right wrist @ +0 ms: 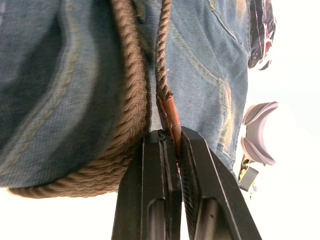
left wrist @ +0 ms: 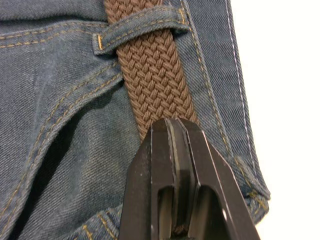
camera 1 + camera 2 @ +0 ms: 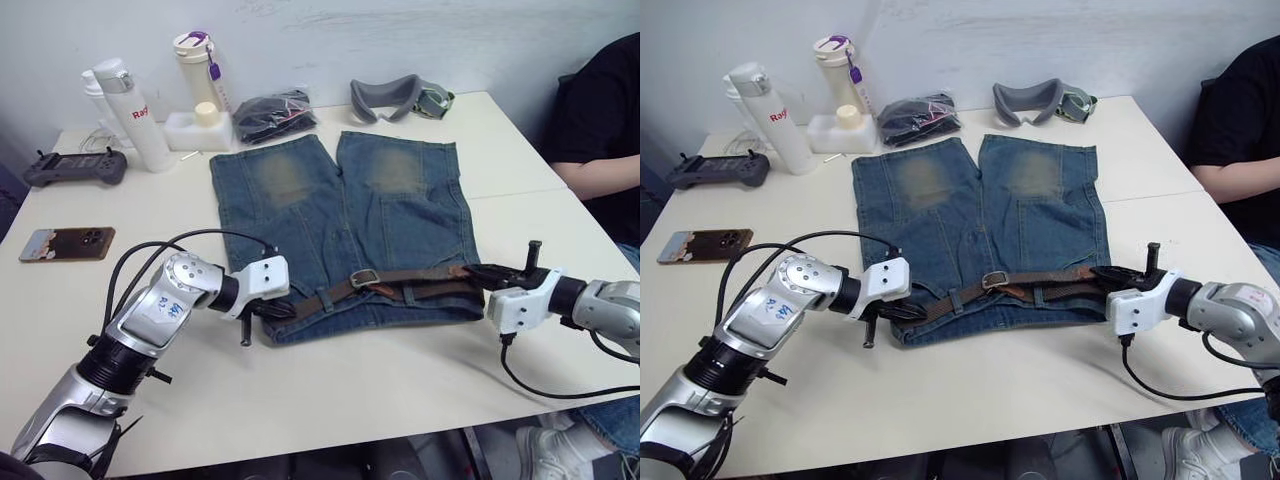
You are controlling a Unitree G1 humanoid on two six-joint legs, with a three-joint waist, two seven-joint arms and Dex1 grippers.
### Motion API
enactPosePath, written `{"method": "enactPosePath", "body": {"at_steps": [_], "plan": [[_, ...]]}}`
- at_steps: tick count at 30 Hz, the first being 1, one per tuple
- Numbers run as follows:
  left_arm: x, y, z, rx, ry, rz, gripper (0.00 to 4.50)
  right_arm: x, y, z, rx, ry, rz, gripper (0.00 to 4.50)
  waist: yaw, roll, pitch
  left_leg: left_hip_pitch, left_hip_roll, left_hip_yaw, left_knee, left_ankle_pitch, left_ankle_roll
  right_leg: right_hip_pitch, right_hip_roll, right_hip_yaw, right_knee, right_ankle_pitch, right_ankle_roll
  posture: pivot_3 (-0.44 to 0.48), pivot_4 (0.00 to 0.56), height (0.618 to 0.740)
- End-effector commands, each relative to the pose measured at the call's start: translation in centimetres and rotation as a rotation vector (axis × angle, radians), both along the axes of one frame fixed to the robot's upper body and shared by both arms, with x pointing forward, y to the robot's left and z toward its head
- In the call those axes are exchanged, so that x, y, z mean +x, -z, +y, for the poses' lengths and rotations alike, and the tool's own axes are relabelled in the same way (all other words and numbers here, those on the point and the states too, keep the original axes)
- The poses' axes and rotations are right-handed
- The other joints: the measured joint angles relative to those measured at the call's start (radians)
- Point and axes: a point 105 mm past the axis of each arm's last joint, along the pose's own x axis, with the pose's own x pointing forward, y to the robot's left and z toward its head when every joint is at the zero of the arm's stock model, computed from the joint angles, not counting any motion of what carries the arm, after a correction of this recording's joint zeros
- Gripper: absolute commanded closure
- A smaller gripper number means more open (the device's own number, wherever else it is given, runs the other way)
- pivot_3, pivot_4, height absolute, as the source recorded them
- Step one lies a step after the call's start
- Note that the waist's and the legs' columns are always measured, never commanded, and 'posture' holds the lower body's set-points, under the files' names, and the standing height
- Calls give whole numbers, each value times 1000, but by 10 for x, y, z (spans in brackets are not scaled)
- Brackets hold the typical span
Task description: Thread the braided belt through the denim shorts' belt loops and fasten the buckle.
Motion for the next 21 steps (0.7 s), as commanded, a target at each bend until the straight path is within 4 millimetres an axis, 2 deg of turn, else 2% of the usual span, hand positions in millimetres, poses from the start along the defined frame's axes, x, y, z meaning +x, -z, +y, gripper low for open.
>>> {"method": "enactPosePath", "body": {"at_steps": [1, 6, 10, 13, 15, 16, 18, 20, 21], "plan": [[-13, 41, 24, 109, -49, 136, 4469, 2, 2, -13, 4, 49, 6, 4500, 0, 0, 0, 0, 0, 0, 0, 0, 0, 0, 0, 0, 0, 0, 0, 0, 150, 740], [3, 19, 17, -29, -95, 72, 4469, -2, 2, 5, 111, 15, 92, 4500, -1, 0, 0, 2, 1, 0, 0, 0, 0, 1, 1, 1, 0, 0, 0, 0, 150, 740], [-2, -4, 12, -137, -52, 101, 4500, -1, -11, 9, 147, 11, 128, 2869, -3, 0, 0, 2, 2, 0, 0, -1, 0, 2, 1, 1, 0, 0, 0, 0, 150, 740], [-1, -29, 10, -255, -51, 102, 3512, 3, -24, 5, 121, 24, 141, 1387, -4, -1, 1, 1, 4, -1, 0, -2, -1, 0, 3, 2, 0, 0, 0, 0, 150, 740], [-2, -43, 15, -302, -51, 106, 2512, 6, -33, -3, 120, 59, 166, 245, -3, -1, 1, -1, 7, -1, 1, -2, -1, -3, 3, 2, 1, 0, 0, 0, 150, 740], [-2, -51, 19, -321, -56, 100, 2115, 7, -39, -7, 124, 77, 182, 0, -2, -1, 1, -3, 8, -1, 2, -2, -1, -4, 3, 1, 1, 0, 0, 0, 150, 740], [-4, -64, 25, -365, -64, 105, 1144, 9, -48, -13, 162, 107, 221, 0, -2, -2, 2, -5, 9, -1, 3, -2, -1, -5, 3, 1, 0, 0, 0, 0, 150, 740], [-9, -73, 34, -400, -71, 118, 221, 11, -59, -17, 296, 159, 291, 0, -1, -3, 2, -6, 9, -1, 3, -2, -1, -5, 4, 1, 0, 0, 0, 0, 150, 740], [-10, -77, 39, -424, -85, 116, 44, 13, -64, -19, 393, 197, 348, 0, -1, -3, 2, -6, 10, -1, 3, -2, -2, -5, 4, 0, 0, 0, 0, 0, 150, 740]]}}
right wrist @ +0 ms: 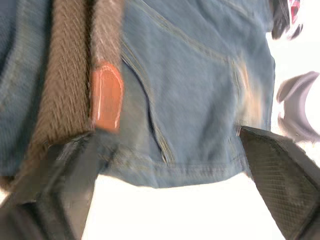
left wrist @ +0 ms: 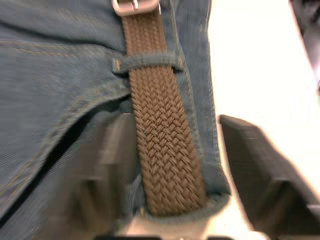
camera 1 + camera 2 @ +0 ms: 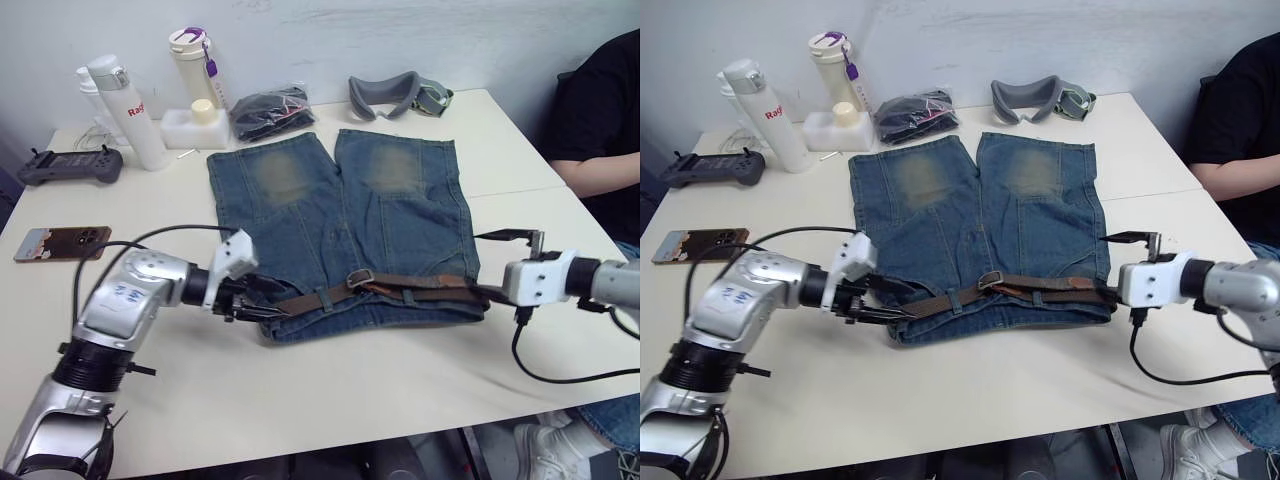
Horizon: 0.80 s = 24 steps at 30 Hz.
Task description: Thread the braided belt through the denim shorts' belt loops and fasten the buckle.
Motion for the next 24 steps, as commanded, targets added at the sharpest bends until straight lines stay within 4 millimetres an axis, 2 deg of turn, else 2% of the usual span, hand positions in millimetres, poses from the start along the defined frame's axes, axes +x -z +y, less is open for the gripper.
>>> {"method": "enactPosePath", "body": {"at_steps": [1, 5, 8, 11, 15, 16, 19, 24], "plan": [[-8, -28, 12, -91, -14, -36, 44, 4, -29, -10, 276, 132, 129, 0, 0, 0, 0, 0, 0, 0, 0, 0, 0, 0, 0, 0, 0, 0, 0, 0, 150, 740], [-14, -26, 27, -127, -86, -48, 44, 11, -24, -11, 482, 259, 251, 0, -2, 0, 0, 1, 1, -3, 0, -1, 0, 0, 0, 1, 0, 0, 0, 0, 150, 740], [-23, -12, 33, -117, -136, -34, 44, 8, -16, 1, 572, 255, 317, 0, -1, 0, 0, 0, 3, -3, 0, -2, -1, -2, 0, 1, 0, 0, -1, 0, 150, 740], [-21, 2, 36, -77, -216, -115, 44, 7, -9, 6, 598, 260, 319, 0, -4, 1, 1, -4, -1, -6, -1, -3, -1, 1, -2, -4, -1, -1, -1, 0, 150, 740], [-11, 14, 40, -40, -338, -206, 44, 9, -1, 11, 662, 292, 350, 0, -12, 4, 3, -14, -39, -61, -5, 14, 3, 11, -37, -58, 2, -8, 4, 0, 150, 740], [-8, 17, 41, -23, -367, -221, 44, 10, -1, 12, 678, 304, 353, 0, 0, 6, 4, -18, -47, -75, -5, 19, 3, 13, -43, -68, 3, -10, 6, 0, 150, 740], [2, 18, 43, -34, -490, -324, 44, 8, 0, 13, 688, 317, 349, 0, 36, 8, 4, -21, -40, -69, -3, 22, -2, 5, -38, -57, 4, -7, 6, 0, 150, 740], [-5, 23, 43, -81, -529, -337, 44, 2, -4, 7, 716, 348, 330, 0, 55, 8, 4, -22, -36, -54, -3, 21, -1, 3, -37, -51, 3, -6, 7, 0, 150, 740]]}}
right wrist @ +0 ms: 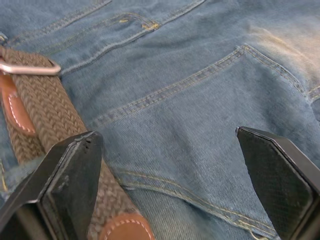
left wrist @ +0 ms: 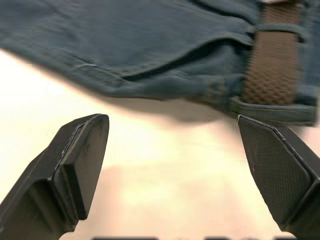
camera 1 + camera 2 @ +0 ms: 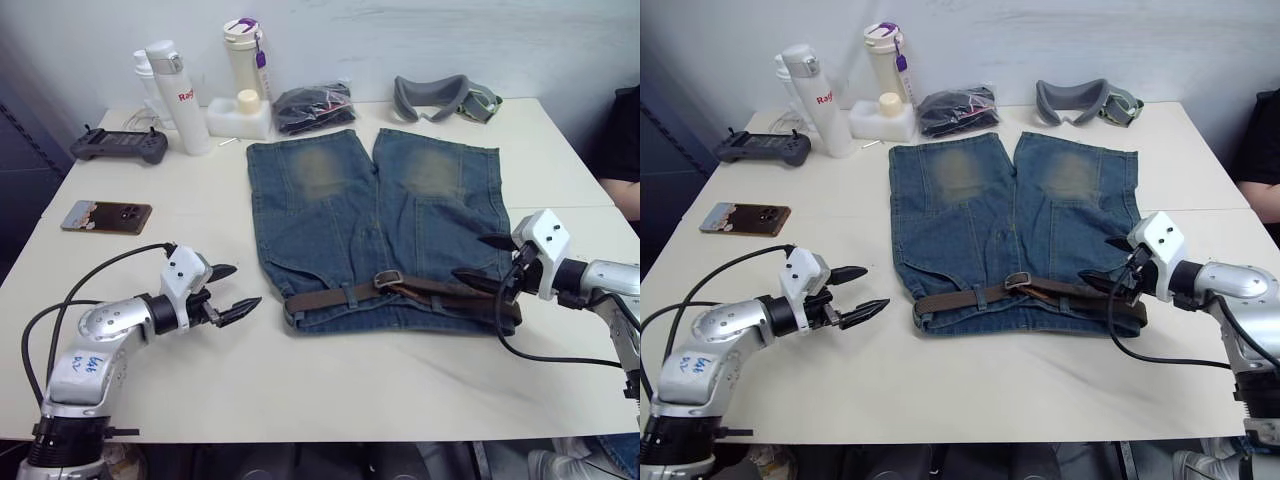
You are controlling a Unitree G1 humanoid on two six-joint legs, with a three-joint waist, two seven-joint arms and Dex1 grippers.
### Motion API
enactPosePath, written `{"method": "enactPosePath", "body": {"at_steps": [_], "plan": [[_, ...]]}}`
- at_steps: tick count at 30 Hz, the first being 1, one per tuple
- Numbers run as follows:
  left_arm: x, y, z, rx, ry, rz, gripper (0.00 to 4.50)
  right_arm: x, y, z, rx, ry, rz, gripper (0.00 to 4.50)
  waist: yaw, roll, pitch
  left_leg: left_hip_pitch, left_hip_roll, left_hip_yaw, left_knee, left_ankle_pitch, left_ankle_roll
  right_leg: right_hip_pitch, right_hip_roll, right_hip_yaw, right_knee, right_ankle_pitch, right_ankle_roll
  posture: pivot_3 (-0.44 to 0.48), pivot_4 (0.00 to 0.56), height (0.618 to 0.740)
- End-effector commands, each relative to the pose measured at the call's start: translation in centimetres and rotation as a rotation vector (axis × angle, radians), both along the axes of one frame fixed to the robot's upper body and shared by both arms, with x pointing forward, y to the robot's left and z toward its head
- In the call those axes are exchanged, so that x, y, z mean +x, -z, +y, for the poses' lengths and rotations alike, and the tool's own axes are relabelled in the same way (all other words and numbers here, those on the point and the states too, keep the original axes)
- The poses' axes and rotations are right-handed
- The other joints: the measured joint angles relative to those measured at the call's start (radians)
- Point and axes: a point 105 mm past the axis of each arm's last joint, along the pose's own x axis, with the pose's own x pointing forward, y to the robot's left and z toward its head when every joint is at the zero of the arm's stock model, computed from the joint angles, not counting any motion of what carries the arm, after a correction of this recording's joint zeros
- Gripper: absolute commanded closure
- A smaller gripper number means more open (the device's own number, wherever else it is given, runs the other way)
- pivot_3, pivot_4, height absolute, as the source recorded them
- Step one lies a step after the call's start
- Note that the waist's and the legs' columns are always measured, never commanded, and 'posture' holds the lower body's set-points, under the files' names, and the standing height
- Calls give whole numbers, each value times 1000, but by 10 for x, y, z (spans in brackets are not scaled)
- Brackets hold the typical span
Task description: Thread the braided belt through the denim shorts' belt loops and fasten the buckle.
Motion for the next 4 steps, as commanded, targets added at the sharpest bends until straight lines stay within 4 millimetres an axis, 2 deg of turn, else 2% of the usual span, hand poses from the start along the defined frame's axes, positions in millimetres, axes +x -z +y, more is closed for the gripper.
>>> {"method": "enactPosePath", "body": {"at_steps": [1, 4], "plan": [[-3, -12, 2, -6, -25, -79, 44, -5, -17, -6, 13, 24, -63, 0, -1, 0, 0, 0, 0, 1, 0, 0, 0, 0, 0, 1, -1, 0, 0, 0, 150, 740], [-5, -7, 3, -6, -40, -81, 44, -9, -16, -9, 20, 42, -67, 0, -1, 0, 0, 0, 2, 3, 0, -3, 0, -1, 1, 2, -2, 0, 0, 0, 150, 740]]}}
